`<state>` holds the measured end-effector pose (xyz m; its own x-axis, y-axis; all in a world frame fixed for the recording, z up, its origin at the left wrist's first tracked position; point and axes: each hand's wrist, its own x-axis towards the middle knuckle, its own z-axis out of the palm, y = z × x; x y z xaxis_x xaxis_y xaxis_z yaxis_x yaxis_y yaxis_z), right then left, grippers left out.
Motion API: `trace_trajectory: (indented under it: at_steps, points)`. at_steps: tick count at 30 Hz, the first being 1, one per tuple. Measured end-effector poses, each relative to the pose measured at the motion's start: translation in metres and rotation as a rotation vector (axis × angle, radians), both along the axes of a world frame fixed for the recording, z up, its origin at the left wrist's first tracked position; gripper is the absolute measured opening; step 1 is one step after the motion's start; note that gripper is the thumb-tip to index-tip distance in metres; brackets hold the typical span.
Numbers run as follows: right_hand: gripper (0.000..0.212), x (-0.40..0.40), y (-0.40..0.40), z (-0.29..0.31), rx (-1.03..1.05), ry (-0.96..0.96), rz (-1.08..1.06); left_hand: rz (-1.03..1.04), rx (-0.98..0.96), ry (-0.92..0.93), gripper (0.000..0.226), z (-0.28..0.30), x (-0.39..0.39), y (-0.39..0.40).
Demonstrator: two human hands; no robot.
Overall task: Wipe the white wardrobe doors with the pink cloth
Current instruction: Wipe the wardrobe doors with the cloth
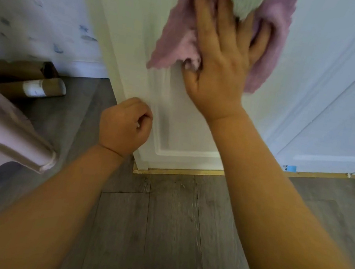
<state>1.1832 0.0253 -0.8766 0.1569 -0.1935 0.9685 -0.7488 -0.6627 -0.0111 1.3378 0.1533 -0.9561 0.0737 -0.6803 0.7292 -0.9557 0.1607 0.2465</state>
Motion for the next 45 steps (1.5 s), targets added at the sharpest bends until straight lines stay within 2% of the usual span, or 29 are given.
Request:
trace_trajectory:
  at_steps: [3, 6, 9, 12, 15, 20, 24, 27, 31, 35, 37, 40, 43, 45]
  points:
    - [0.053, 0.010, 0.015, -0.061, 0.092, 0.204, 0.146, 0.005, 0.029, -0.030, 0.018, -0.010, 0.000, 0.004]
    - [0.049, -0.006, 0.023, -0.132, 0.140, 0.588, 0.265, -0.021, 0.125, -0.064, 0.020, -0.029, -0.006, 0.010]
    - [0.051, -0.032, 0.020, -0.174, 0.209, 0.904, 0.279, -0.079, 0.227, -0.063, 0.023, -0.045, -0.023, 0.007]
    - [0.044, -0.052, 0.019, -0.177, 0.228, 1.064, 0.291, -0.102, 0.288, -0.038, 0.023, -0.049, -0.046, -0.004]
    - [0.045, -0.079, 0.016, -0.185, 0.275, 1.112, 0.267, -0.154, 0.327, -0.015, 0.023, -0.054, -0.067, -0.013]
    - [0.055, -0.155, -0.006, -0.213, 0.359, 0.942, 0.105, -0.156, 0.362, 0.017, 0.026, -0.060, -0.076, -0.017]
    - [0.057, -0.190, -0.023, -0.207, 0.481, 0.761, 0.108, -0.139, 0.401, 0.014, 0.028, -0.062, -0.075, -0.018]
    - [0.054, -0.193, -0.025, -0.203, 0.497, 0.571, 0.167, -0.120, 0.419, 0.033, 0.031, -0.065, -0.076, -0.020]
    - [0.054, -0.191, -0.039, -0.176, 0.411, 0.330, 0.209, -0.116, 0.411, 0.074, 0.031, -0.064, -0.088, -0.028]
    - [0.057, -0.181, -0.040, -0.160, 0.384, 0.184, 0.204, -0.124, 0.423, 0.126, 0.032, -0.068, -0.101, -0.034]
    - [0.058, -0.172, -0.026, -0.176, 0.523, 0.052, 0.240, -0.133, 0.446, 0.161, 0.033, -0.072, -0.106, -0.036]
    - [0.076, -0.169, 0.001, -0.209, 0.877, -0.139, 0.325, -0.141, 0.476, 0.172, 0.034, -0.077, -0.112, -0.034]
    - [0.053, -0.179, 0.007, -0.226, 1.021, -0.164, 0.300, -0.130, 0.508, 0.171, 0.025, -0.077, -0.113, -0.031]
    - [0.039, -0.182, 0.001, -0.223, 1.129, -0.069, 0.217, -0.118, 0.514, 0.170, 0.024, -0.075, -0.111, -0.030]
